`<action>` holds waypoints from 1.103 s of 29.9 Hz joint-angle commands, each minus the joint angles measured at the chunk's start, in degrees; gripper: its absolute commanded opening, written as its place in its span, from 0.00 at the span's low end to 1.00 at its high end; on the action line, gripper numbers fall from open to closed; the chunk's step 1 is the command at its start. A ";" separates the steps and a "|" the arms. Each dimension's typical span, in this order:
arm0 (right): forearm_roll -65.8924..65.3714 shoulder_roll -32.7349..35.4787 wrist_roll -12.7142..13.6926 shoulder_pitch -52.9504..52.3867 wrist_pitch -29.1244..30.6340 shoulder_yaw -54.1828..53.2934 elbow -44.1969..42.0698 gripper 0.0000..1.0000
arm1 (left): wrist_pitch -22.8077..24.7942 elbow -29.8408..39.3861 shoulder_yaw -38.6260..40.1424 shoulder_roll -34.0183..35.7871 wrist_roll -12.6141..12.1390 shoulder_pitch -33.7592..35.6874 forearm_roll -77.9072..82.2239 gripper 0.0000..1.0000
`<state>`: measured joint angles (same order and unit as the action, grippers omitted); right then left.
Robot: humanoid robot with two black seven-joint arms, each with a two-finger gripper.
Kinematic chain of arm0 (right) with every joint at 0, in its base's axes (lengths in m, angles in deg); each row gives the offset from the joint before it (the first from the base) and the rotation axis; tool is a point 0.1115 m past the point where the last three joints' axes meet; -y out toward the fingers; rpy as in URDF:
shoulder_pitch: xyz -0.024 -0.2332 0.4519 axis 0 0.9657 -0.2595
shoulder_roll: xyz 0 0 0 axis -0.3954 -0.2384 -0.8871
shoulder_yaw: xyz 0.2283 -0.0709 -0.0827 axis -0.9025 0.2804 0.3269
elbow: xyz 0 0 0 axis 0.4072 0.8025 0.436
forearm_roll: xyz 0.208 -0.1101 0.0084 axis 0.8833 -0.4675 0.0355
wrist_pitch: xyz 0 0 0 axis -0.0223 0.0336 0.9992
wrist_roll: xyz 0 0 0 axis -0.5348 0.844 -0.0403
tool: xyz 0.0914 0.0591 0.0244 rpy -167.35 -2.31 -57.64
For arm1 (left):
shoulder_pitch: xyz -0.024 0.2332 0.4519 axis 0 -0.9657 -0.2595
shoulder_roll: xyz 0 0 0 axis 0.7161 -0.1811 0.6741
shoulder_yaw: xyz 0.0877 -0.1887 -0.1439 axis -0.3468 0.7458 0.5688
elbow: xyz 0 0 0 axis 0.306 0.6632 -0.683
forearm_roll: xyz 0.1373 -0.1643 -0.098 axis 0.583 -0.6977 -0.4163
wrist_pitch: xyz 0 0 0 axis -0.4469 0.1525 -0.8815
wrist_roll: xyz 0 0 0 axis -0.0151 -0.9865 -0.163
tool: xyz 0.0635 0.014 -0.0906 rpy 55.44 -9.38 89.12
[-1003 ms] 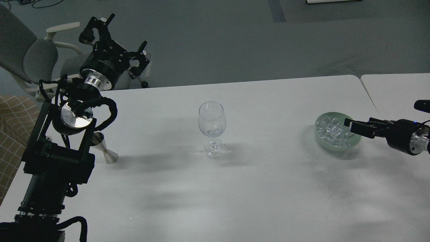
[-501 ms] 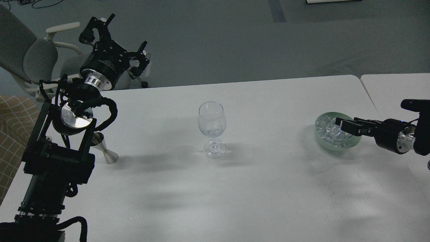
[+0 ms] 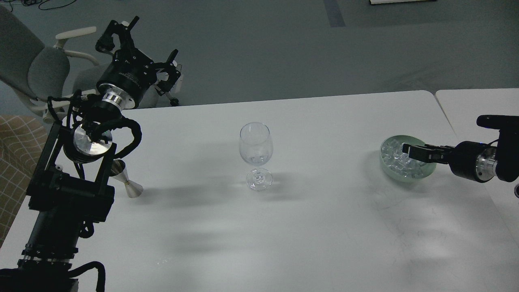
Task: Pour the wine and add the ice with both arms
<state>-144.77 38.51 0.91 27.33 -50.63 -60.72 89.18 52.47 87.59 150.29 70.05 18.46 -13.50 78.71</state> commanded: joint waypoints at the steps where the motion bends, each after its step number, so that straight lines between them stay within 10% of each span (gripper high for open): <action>1: 0.18 -1.67 0.87 -0.25 1.51 0.17 -0.23 0.69 | 0.03 -0.01 0.00 0.00 0.01 -0.01 -0.01 0.98; 33: 1.59 -2.99 5.00 -1.22 5.12 0.35 -0.76 0.61 | 0.20 -0.01 0.52 -0.35 0.01 -0.18 -0.01 0.98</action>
<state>-143.28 35.74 5.89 26.17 -45.52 -60.40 88.42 52.67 87.59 150.77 69.87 18.46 -13.56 78.70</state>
